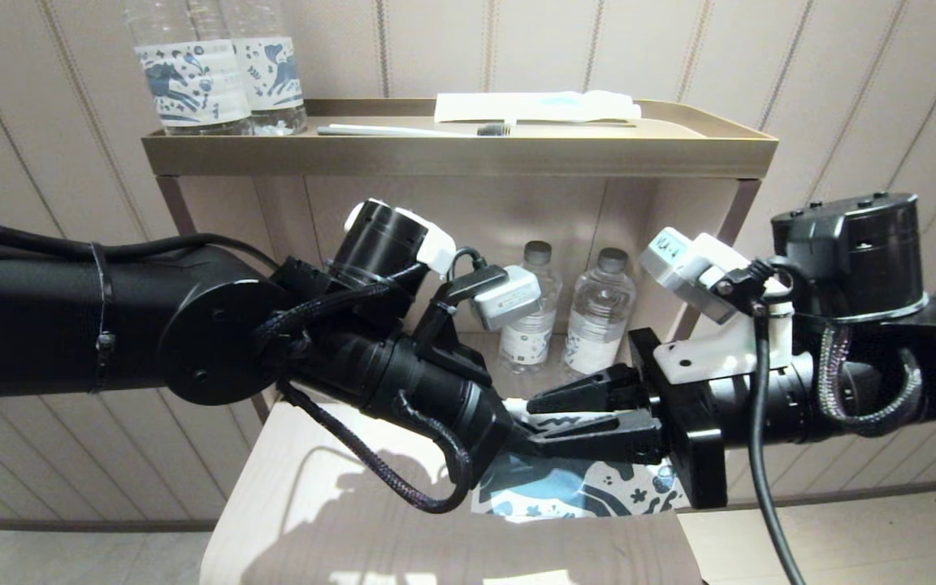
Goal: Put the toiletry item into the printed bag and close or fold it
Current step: Close the strorage bag and place it on the desk
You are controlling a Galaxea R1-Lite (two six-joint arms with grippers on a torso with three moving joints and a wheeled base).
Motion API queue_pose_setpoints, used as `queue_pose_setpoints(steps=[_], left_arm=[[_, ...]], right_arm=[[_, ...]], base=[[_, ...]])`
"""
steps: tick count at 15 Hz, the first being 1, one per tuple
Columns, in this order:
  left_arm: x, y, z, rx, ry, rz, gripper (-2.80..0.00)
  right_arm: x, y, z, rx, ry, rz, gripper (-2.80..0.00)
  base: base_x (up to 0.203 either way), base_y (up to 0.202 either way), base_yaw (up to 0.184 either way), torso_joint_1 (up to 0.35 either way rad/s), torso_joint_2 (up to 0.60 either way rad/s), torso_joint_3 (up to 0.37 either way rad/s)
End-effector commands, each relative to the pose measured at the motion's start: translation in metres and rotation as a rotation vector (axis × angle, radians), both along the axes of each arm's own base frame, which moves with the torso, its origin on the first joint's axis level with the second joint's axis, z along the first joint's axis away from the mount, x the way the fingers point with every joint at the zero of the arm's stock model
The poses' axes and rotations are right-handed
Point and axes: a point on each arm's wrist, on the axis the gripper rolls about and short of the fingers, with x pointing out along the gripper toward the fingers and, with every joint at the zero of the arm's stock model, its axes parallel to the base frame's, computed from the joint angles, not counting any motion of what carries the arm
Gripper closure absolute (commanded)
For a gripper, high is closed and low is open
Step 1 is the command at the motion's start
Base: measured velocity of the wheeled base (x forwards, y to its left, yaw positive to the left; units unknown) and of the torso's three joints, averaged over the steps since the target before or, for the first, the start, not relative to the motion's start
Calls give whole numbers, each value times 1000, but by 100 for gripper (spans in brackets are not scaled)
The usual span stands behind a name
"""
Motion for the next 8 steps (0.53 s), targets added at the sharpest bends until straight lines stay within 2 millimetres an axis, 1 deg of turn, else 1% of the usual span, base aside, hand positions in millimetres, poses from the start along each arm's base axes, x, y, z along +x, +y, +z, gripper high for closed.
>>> queue_pose_setpoints(steps=[1, 8], left_arm=[[0, -1, -1, 1, 4, -4, 0], [-1, 1, -2, 4, -9, -13, 0]], right_arm=[[1, 2, -1, -1, 3, 7, -280], [3, 3, -1, 1, 2, 10, -280]], base=[[0, 0, 0, 0, 0, 0], [0, 0, 0, 0, 0, 0]])
